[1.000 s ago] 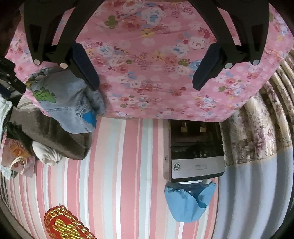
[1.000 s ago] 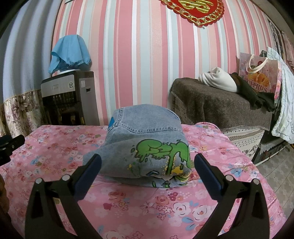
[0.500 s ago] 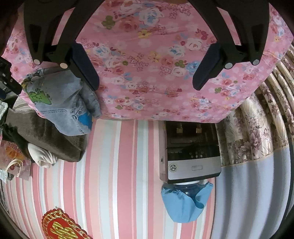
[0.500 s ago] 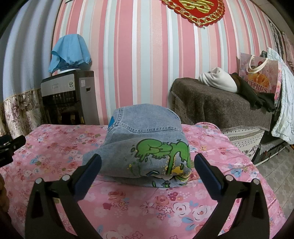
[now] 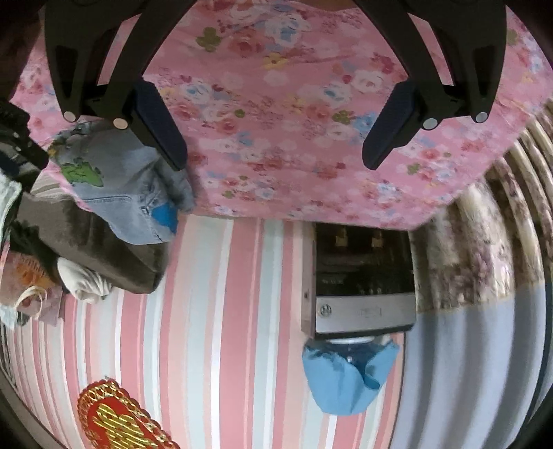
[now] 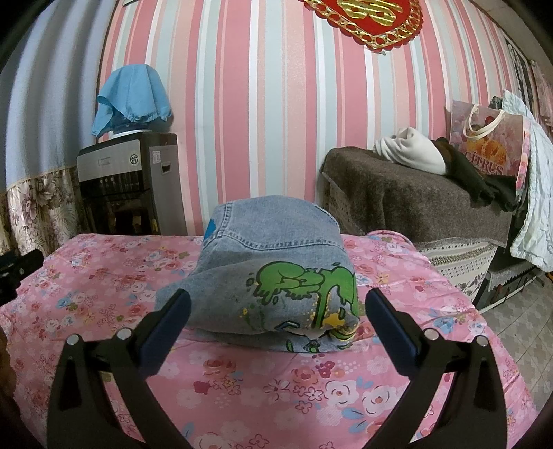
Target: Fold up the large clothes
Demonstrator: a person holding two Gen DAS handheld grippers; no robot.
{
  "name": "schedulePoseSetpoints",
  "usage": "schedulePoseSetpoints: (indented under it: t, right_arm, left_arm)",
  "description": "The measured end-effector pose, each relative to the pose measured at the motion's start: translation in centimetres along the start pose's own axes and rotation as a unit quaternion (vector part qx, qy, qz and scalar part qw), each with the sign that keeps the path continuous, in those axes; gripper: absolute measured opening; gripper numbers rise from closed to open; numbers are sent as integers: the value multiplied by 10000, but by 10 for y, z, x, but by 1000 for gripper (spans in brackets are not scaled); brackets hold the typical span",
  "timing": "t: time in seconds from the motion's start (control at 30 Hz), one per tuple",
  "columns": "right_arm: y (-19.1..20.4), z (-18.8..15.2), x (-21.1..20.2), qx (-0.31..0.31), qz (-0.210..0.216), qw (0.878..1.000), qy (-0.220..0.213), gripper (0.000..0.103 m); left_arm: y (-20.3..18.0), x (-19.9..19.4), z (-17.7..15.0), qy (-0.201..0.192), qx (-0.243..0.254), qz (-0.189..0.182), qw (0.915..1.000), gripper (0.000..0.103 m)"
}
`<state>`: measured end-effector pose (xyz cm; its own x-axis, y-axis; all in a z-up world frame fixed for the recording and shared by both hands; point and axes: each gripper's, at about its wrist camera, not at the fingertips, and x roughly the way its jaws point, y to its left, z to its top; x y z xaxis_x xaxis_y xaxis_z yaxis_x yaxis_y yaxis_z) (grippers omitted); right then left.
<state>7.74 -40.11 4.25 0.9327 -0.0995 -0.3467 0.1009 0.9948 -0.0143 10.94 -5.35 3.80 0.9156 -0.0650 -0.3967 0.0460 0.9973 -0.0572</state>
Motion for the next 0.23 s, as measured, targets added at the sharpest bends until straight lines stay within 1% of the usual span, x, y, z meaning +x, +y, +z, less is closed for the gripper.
schedulePoseSetpoints:
  t: [0.07, 0.17, 0.23]
  right_arm:
    - [0, 0, 0, -3, 3, 10000, 1, 101]
    - [0, 0, 0, -2, 12, 10000, 0, 101]
    - [0, 0, 0, -7, 1, 10000, -2, 101]
  left_arm:
    - [2, 2, -1, 68, -14, -32, 10000, 100]
    - [1, 4, -2, 77, 85, 81, 9999, 100]
    - [0, 4, -3, 89, 101, 79, 9999, 100]
